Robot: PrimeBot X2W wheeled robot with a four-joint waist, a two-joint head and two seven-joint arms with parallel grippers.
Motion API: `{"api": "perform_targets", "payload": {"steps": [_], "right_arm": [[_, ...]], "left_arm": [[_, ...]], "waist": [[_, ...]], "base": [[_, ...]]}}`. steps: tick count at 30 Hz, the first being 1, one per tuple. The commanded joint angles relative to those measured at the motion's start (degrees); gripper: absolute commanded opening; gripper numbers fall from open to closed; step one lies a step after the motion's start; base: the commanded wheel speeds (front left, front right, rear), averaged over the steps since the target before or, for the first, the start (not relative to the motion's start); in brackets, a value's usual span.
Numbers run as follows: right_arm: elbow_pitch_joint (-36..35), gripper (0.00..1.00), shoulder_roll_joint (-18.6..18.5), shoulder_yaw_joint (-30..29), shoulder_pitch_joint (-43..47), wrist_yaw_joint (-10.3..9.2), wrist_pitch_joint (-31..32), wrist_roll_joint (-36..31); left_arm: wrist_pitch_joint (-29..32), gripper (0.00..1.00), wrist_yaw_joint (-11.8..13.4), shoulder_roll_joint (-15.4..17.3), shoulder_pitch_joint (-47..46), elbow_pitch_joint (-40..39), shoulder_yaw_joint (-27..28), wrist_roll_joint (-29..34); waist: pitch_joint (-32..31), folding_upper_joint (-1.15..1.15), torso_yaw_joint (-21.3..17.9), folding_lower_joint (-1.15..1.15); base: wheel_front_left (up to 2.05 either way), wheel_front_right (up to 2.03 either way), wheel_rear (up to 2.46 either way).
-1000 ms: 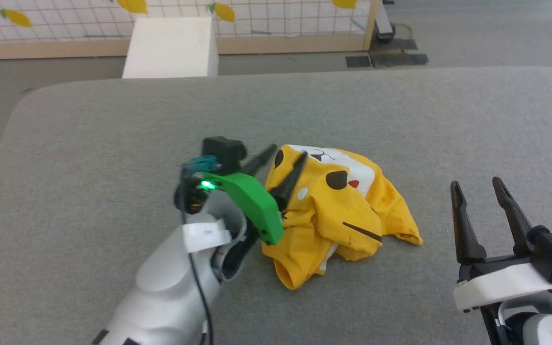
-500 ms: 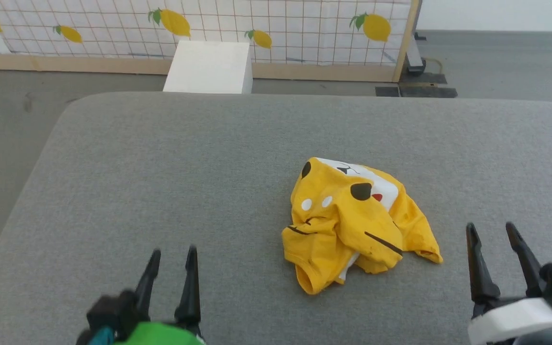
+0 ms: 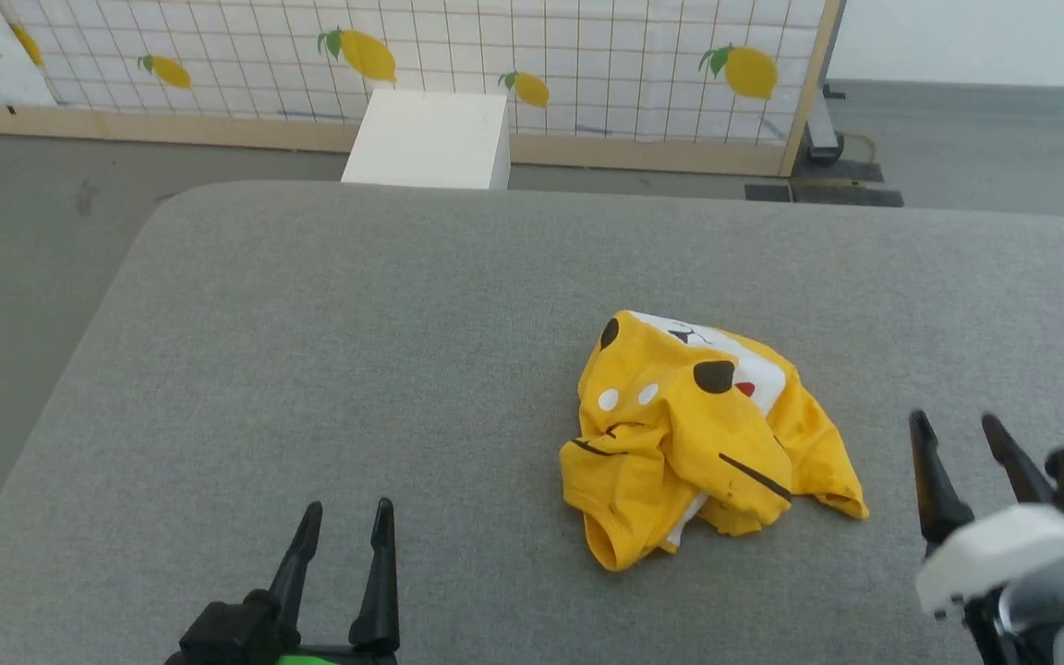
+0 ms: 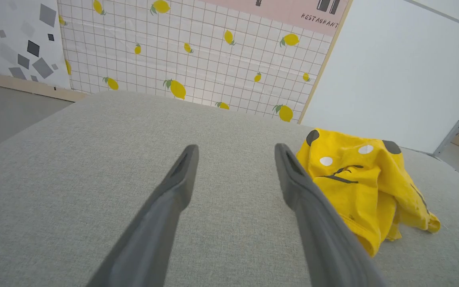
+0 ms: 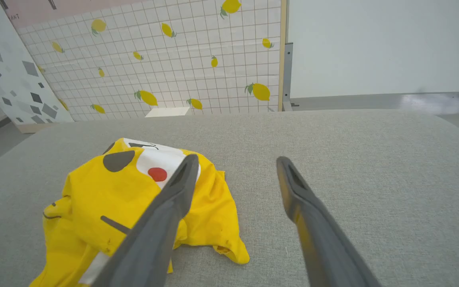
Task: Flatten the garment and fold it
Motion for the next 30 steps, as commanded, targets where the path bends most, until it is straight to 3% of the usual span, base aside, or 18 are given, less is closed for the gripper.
{"api": "perform_targets", "payload": {"steps": [1, 3, 8, 16, 23, 24, 25, 30], "right_arm": [[0.03, 1.0, 0.08, 0.01, -2.33, -0.09, 1.7, -1.14], [4.41, 1.0, -5.75, 4.06, -11.01, -0.09, 14.73, 0.13], [10.94, 1.0, -9.39, 5.02, -15.26, -0.09, 22.4, 2.11], [19.6, 1.0, -11.95, 8.77, -18.29, -0.09, 27.6, 3.28], [26.33, 1.0, -12.44, 12.29, -18.36, -0.09, 26.73, 3.47], [27.39, 0.37, -12.4, 12.19, -18.41, -0.09, 25.96, 3.54], [28.02, 0.0, -12.64, 12.55, -18.54, -0.09, 25.12, 3.26], [28.76, 0.0, -14.23, 13.89, -21.43, -0.09, 20.08, 3.61]], "left_arm": [[-0.21, 1.0, -0.69, -0.47, -0.28, 0.38, 0.24, 1.02], [-0.21, 1.0, -3.61, -2.21, -2.23, 2.54, 0.84, 1.88], [-0.21, 1.0, -5.54, -3.38, -4.29, 4.12, 0.41, 2.35], [-0.21, 1.0, -7.82, -4.34, -6.51, 6.39, -0.1, 2.41], [-0.21, 1.0, -8.63, -4.83, -7.86, 7.62, -0.02, 2.18], [-0.21, 1.0, -8.65, -4.91, -7.98, 7.72, 0.07, 2.07], [-0.21, 1.0, -8.65, -4.98, -8.03, 7.78, 0.14, 2.01], [-0.21, 1.0, -8.54, -5.25, -7.56, 8.45, 0.74, 1.7]], "waist": [[0.84, 0.0, 0.26, 0.0], [4.36, 0.0, 1.3, 0.0], [7.25, 0.0, 3.01, 0.0], [10.01, 0.0, 5.64, 0.0], [11.51, 0.0, 7.2, 0.0], [11.61, 0.0, 7.27, 0.0], [11.63, 0.0, 7.28, 0.0], [9.95, 0.0, 6.45, 0.0]], "base": [[0.0, 0.0, 0.0], [0.0, 0.0, 0.0], [0.0, 0.0, 0.0], [0.0, 0.0, 0.0], [0.0, 0.0, 0.0], [0.0, 0.0, 0.0], [0.0, 0.0, 0.0], [0.0, 0.0, 0.0]]}}
